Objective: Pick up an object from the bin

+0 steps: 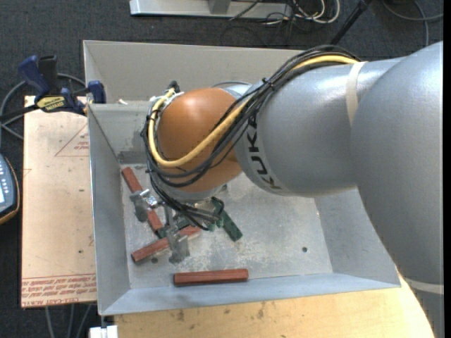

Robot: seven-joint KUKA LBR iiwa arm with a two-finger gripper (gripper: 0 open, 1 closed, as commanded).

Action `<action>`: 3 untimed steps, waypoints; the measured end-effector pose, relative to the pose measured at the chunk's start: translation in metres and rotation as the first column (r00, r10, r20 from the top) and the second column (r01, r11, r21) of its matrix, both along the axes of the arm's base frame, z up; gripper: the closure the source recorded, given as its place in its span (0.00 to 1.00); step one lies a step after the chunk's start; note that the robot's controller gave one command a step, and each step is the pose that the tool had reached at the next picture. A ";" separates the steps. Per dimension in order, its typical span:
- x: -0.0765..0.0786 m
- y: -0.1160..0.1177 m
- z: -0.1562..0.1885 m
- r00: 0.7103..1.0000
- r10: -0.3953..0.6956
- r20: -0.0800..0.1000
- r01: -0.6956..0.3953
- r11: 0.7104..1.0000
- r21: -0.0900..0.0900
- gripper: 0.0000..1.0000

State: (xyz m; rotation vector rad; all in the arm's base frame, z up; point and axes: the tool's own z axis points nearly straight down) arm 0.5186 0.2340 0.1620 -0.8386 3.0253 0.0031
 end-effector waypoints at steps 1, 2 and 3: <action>-0.030 -0.016 -0.092 0.891 0.454 -0.001 -0.454 0.891 -0.001 0.00; 0.016 -0.011 -0.091 0.794 0.607 0.003 -0.607 0.795 -0.001 0.00; 0.128 -0.042 -0.073 0.727 0.687 0.005 -0.687 0.727 -0.005 0.00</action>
Offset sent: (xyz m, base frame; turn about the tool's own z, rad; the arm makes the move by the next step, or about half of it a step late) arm -0.0299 -0.0166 -0.0920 -0.4737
